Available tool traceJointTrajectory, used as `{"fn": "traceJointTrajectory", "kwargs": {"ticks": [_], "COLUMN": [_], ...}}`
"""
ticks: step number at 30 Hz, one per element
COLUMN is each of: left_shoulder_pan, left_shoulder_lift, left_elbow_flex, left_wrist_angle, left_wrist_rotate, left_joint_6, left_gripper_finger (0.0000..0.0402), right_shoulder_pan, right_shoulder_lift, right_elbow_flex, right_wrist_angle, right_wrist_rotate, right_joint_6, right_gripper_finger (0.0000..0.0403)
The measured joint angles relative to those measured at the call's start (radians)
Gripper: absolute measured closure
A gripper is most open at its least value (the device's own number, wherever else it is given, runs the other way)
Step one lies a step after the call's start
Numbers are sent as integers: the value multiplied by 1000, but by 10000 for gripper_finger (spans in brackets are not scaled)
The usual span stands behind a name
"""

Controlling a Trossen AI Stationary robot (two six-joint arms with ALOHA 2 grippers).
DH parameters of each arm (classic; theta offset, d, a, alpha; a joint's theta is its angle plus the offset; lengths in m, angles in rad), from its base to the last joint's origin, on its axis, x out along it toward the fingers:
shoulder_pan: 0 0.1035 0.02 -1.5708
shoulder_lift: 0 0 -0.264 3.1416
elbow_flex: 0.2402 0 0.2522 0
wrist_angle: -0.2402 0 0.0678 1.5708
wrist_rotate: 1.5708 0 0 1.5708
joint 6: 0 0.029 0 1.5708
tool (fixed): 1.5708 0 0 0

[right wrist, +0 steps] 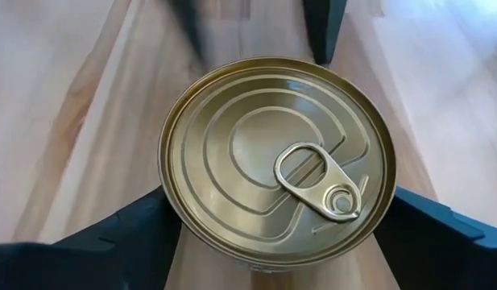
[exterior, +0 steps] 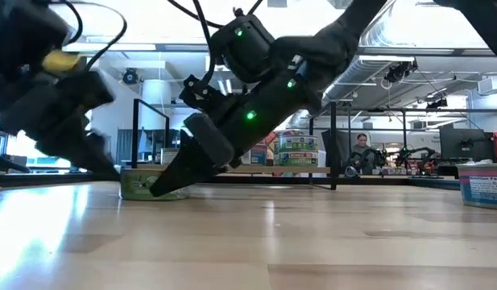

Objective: Stack canned seafood by type on shelf
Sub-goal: Stack the green tuna can on top of the green tuna can on the shelf

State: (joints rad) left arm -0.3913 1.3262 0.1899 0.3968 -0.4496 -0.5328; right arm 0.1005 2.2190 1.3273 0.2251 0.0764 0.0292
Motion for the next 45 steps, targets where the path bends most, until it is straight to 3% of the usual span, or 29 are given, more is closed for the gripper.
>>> {"fn": "traceJointTrajectory", "kwargs": {"ticks": [5, 8, 15, 22, 27, 36, 45], "left_shoulder_pan": [-33, -54, -80, -82, -83, -83, -82], "left_shoulder_lift": [-90, -108, -108, -109, -109, -109, -109], "left_elbow_flex": [-3, -4, -5, -5, -5, -5, -5], "left_wrist_angle": [-253, -307, -251, -205, -195, -185, -158], "left_wrist_rotate": [-36, -88, -168, -177, -177, -184, -184], "left_joint_6": [-110, -140, -117, -101, -98, -91, -83], "left_gripper_finger": [107, 107, 106, 106, 106, 106, 106], "right_shoulder_pan": [22, 22, -66, -230, -314, -358, -378], "right_shoulder_lift": [-46, -86, -151, -132, -99, -1, 9], "right_elbow_flex": [-2, -3, 81, 270, 337, 425, 439], "right_wrist_angle": [-102, -156, -194, -355, -356, -356, -347], "right_wrist_rotate": [42, 65, 75, 78, 47, 28, 56], "right_joint_6": [9, 12, -9, -43, -56, -55, -29], "right_gripper_finger": [64, 65, 66, 66, 67, 67, 62]}}
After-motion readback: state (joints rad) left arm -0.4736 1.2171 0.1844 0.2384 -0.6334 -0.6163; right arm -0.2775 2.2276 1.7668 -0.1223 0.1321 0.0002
